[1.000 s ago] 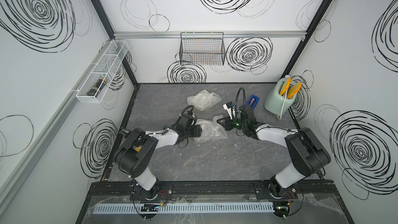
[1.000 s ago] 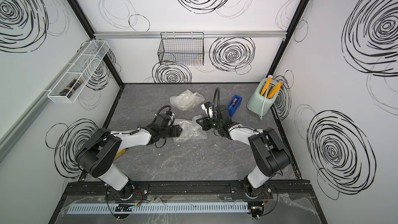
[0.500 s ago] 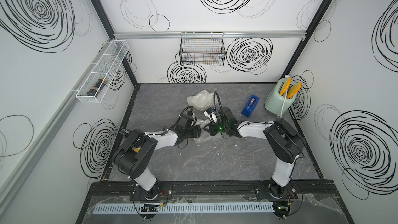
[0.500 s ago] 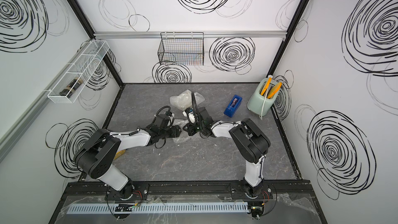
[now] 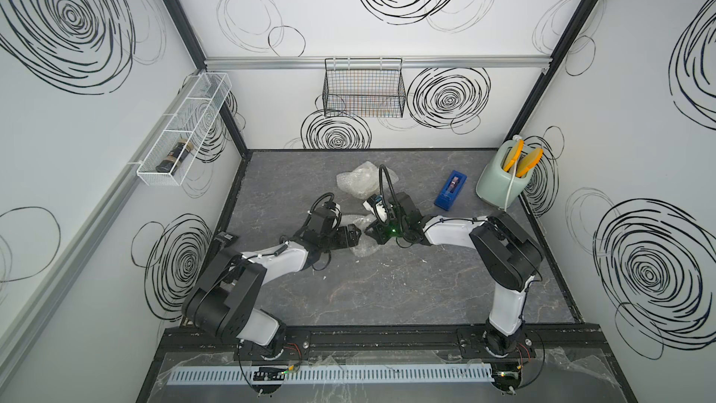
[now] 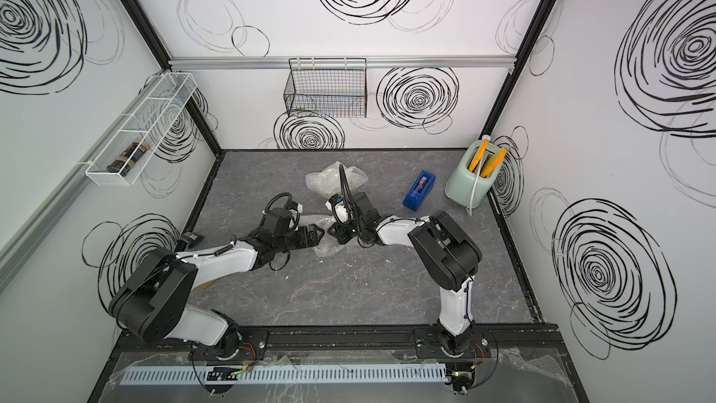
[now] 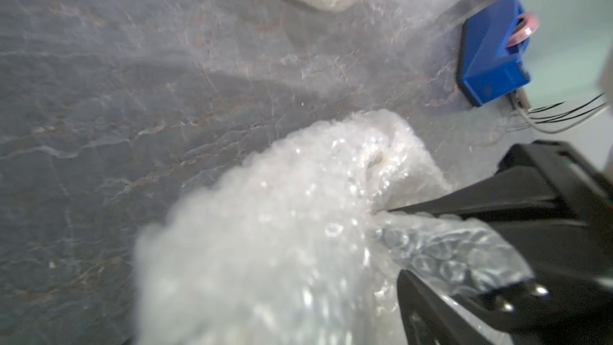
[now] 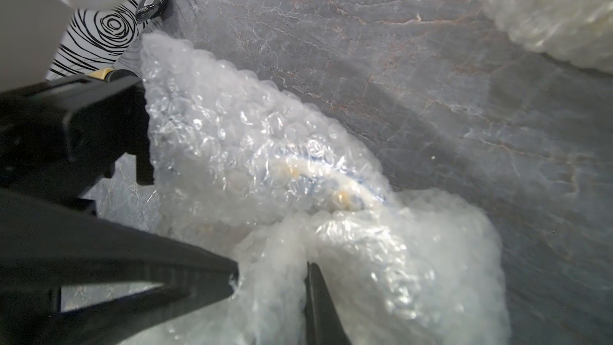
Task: Wrap bowls in bubble wrap
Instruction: Wrap the bowl in bubble wrap.
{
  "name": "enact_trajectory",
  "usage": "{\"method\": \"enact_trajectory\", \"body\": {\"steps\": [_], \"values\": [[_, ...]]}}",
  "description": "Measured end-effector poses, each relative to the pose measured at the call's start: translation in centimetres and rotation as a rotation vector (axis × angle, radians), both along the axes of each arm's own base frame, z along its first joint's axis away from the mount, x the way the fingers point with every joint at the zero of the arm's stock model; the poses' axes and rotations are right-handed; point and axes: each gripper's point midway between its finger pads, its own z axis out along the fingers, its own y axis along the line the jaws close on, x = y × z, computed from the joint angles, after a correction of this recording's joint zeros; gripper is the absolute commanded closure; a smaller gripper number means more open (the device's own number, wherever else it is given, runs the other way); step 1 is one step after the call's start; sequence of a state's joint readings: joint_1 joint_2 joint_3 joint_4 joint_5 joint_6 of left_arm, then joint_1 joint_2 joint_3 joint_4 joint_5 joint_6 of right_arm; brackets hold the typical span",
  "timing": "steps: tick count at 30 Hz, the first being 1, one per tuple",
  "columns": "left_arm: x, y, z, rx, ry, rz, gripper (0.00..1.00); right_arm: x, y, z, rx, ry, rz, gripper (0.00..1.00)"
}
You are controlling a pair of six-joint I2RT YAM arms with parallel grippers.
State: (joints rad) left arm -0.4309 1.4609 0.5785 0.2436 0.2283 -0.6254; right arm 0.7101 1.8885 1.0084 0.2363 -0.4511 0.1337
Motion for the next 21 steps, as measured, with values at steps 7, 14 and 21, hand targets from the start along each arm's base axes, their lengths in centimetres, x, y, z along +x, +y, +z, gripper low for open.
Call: {"method": "enact_trajectory", "body": {"steps": [7,14,21], "values": [[-0.1,-1.3,2.7,-0.133,-0.054,-0.034,0.03,-0.2,0.1,-0.2,-0.014,-0.014,0.008,0.80],[0.2,-2.0,1.6,-0.149,-0.025,-0.056,0.03,-0.4,0.2,-0.4,-0.029,-0.027,0.017,0.77],[0.0,-1.5,-1.0,-0.095,0.033,-0.042,0.17,-0.4,0.1,-0.6,-0.049,-0.037,0.019,0.72]]}}
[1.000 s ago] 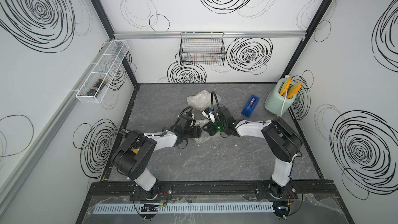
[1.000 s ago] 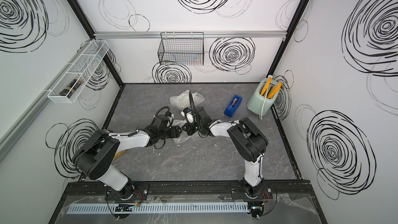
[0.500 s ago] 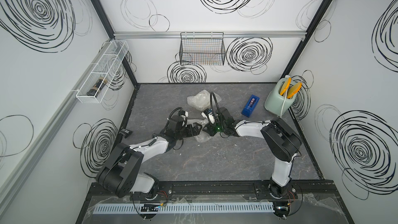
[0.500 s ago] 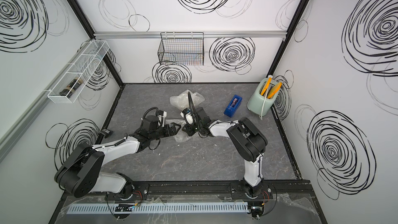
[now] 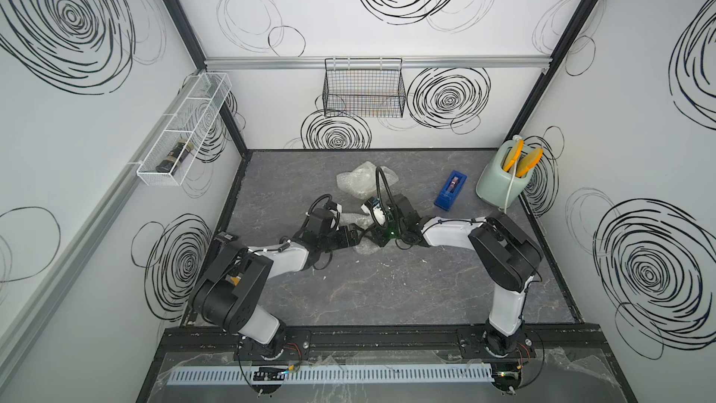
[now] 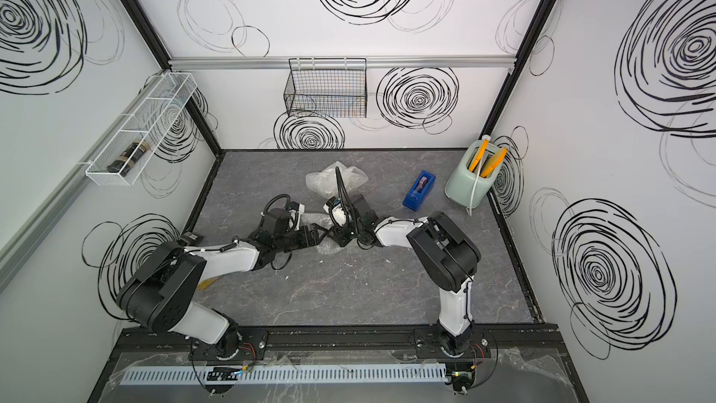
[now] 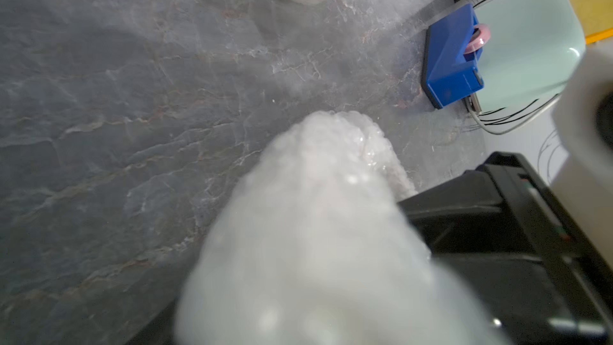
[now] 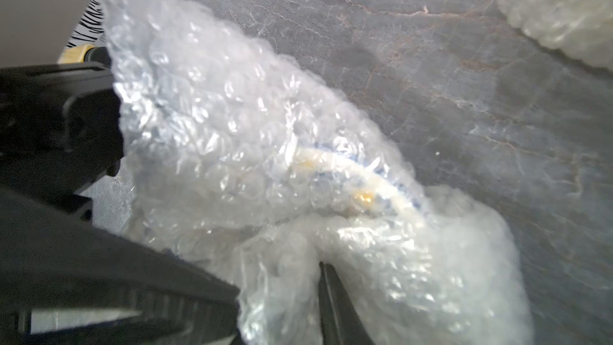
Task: Wrap bowls in bubble wrap
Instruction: Wrap the bowl in bubble wrap.
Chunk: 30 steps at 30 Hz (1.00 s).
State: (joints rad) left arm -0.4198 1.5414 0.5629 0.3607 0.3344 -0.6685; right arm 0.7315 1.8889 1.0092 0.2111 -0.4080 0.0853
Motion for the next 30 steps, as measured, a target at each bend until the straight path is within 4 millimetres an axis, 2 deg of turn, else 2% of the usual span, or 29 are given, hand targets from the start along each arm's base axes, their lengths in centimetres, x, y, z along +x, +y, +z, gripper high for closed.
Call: {"method": "enact_trajectory", "body": {"steps": [4,11,16,20,22,25,28,30], "values": [[0.2,0.3,-0.2,0.020,-0.005,0.009,0.23,-0.1,0.0,0.1,-0.003,-0.003,0.004,0.68],[0.3,0.8,-0.5,0.053,-0.005,0.026,0.24,-1.5,-0.1,1.1,-0.004,-0.003,0.039,0.58],[0.3,0.9,-0.6,0.062,-0.006,0.027,0.25,-2.5,-0.6,2.7,0.014,0.007,0.057,0.55],[0.3,1.0,-0.7,0.068,-0.005,0.030,0.25,-2.6,-1.4,4.4,0.053,0.012,0.051,0.55],[0.2,1.1,-0.8,0.071,-0.003,0.030,0.25,-2.4,-2.2,5.2,0.082,0.027,0.035,0.57],[0.2,1.2,-0.8,0.074,0.001,0.031,0.26,-1.7,-3.3,5.9,0.130,0.054,-0.002,0.66],[0.2,1.2,-0.6,0.073,-0.004,0.032,0.27,-0.9,-4.0,5.8,0.144,0.081,-0.041,0.73],[0.2,1.2,-0.5,0.073,-0.008,0.033,0.27,-0.9,-3.7,5.5,0.144,0.099,-0.043,0.76]]}}
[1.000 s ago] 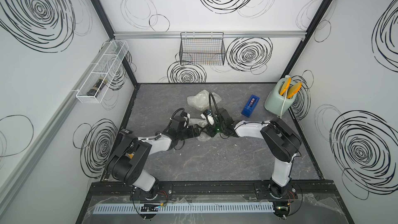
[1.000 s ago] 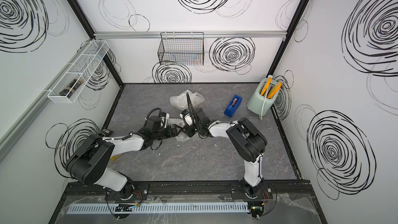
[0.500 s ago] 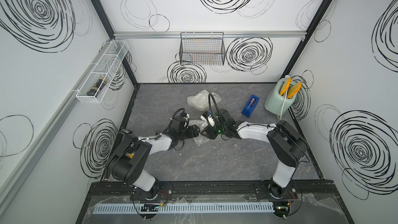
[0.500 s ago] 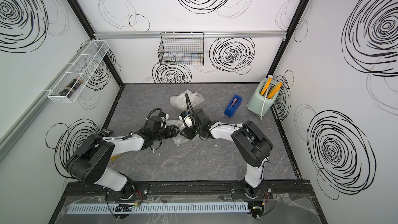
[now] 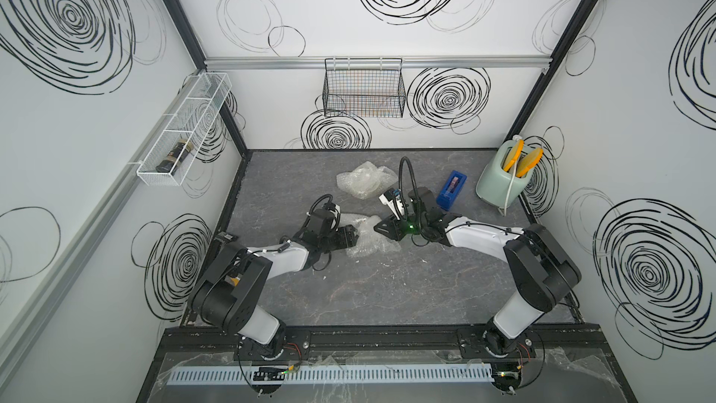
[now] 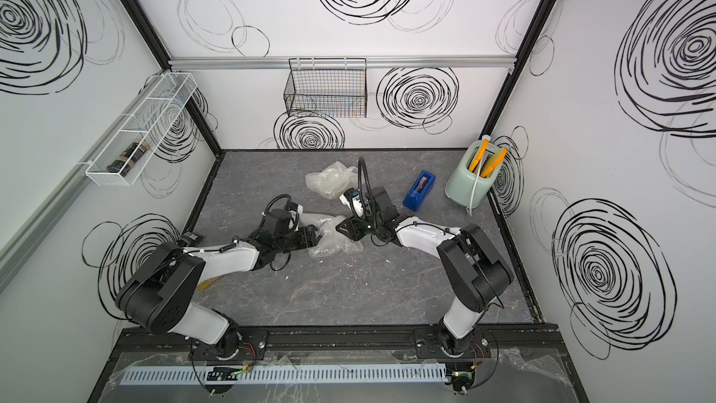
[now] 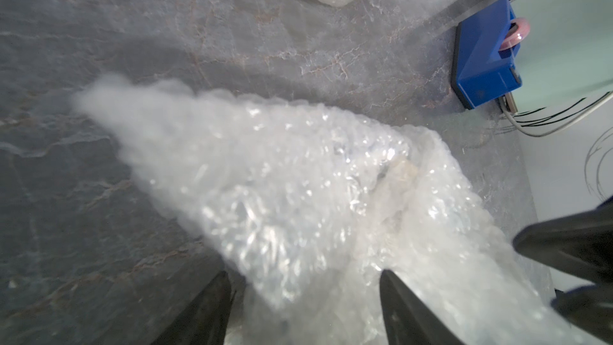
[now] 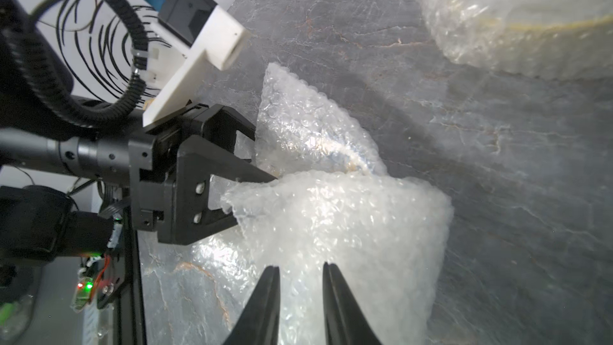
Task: Wrap bowls in bubble wrap
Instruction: Wrap the bowl in bubble wrap.
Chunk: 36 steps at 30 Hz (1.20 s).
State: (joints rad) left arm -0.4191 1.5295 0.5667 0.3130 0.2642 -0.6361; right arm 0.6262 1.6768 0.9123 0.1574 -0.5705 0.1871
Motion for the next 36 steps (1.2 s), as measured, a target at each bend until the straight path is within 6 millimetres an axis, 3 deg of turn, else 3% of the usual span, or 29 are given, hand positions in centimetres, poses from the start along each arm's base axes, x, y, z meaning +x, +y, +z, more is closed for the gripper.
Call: {"method": "enact_trajectory", "body": {"steps": [10,16,19,26,33,36], "values": [[0.0,0.1,0.3,-0.003,-0.009,0.002,0.26,-0.7,3.7,-3.0,-0.052,0.047,0.065,0.78],[-0.4,0.9,0.8,0.001,-0.019,0.028,0.13,-0.5,4.6,-4.2,-0.079,0.047,0.079,0.78],[-0.6,1.4,1.9,-0.013,-0.038,0.050,0.02,-0.4,4.5,-4.5,-0.086,0.049,0.076,0.79],[-0.2,0.9,5.3,-0.088,-0.121,0.044,0.04,-0.4,4.5,-4.7,-0.090,0.046,0.077,0.79],[-0.1,-0.4,2.9,-0.061,-0.050,0.006,0.00,-0.4,4.5,-4.7,-0.091,0.045,0.076,0.79],[0.1,-0.3,1.9,-0.031,-0.032,0.009,0.08,-0.4,4.5,-4.7,-0.093,0.044,0.075,0.79]]}}
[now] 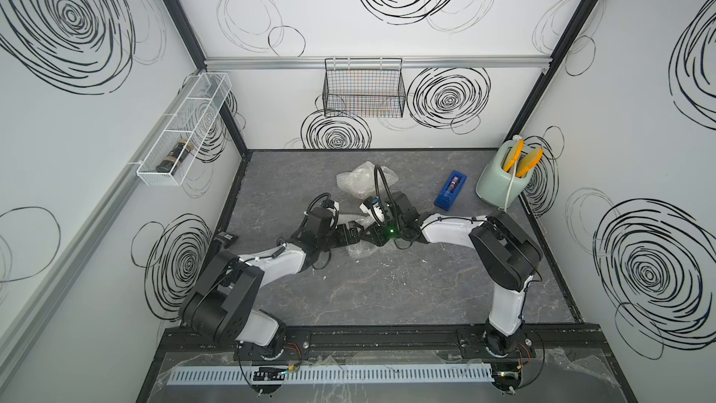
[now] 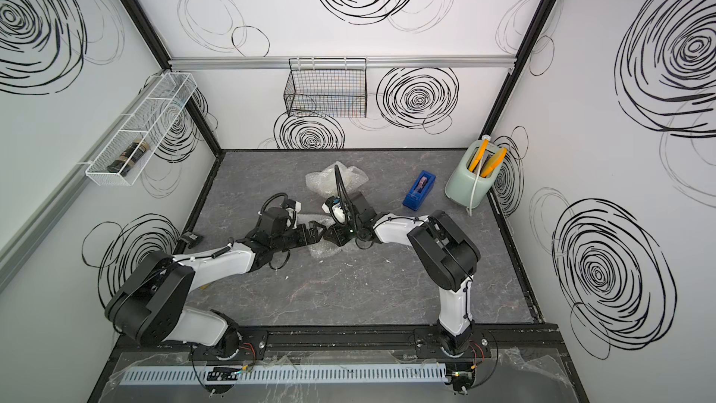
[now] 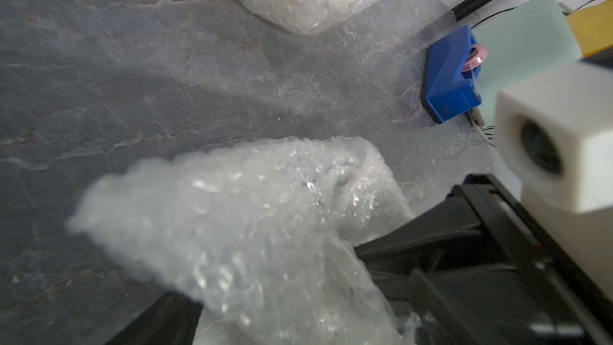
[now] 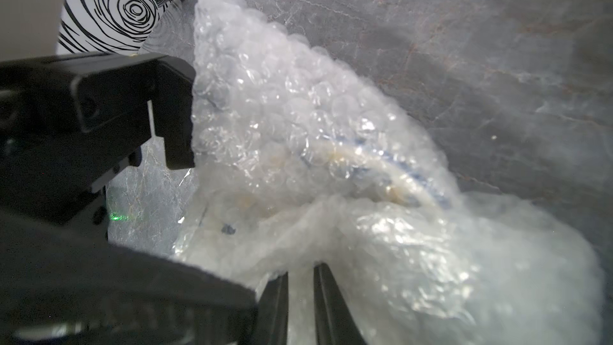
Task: Wrap bowls in bubble wrap
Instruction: Wrap the bowl in bubble wrap.
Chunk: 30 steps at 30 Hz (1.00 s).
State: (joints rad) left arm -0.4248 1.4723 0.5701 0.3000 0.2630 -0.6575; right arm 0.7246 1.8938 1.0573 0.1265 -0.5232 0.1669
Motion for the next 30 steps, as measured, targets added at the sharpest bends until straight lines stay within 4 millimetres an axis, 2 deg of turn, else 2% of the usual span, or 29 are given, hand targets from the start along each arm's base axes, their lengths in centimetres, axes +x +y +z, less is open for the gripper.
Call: {"method": "enact_trajectory", "body": {"steps": [3,10,15,19,24,28,30], "values": [[0.0,0.2,-0.7,0.023,0.013,0.002,0.22,0.0,0.0,-0.1,-0.003,-0.002,-0.003,0.79],[0.1,0.8,-1.4,0.037,0.019,0.013,0.42,-0.1,-0.4,0.0,-0.010,-0.006,-0.010,0.77],[0.3,1.4,-1.6,0.035,0.015,0.026,0.45,-0.5,-0.9,1.2,0.001,-0.023,-0.016,0.70],[0.1,1.4,-2.0,0.030,0.019,0.022,0.46,-0.7,-1.9,3.4,0.026,-0.049,-0.040,0.67],[0.1,1.2,-1.9,0.020,0.016,0.011,0.47,0.9,-5.4,8.3,0.109,-0.117,-0.144,0.55],[0.1,1.1,-1.9,0.015,0.014,0.007,0.48,3.1,-11.1,12.2,0.205,-0.195,-0.316,0.45],[0.1,1.0,-1.8,0.012,0.012,0.005,0.48,4.4,-14.8,13.1,0.238,-0.215,-0.433,0.45]]}}
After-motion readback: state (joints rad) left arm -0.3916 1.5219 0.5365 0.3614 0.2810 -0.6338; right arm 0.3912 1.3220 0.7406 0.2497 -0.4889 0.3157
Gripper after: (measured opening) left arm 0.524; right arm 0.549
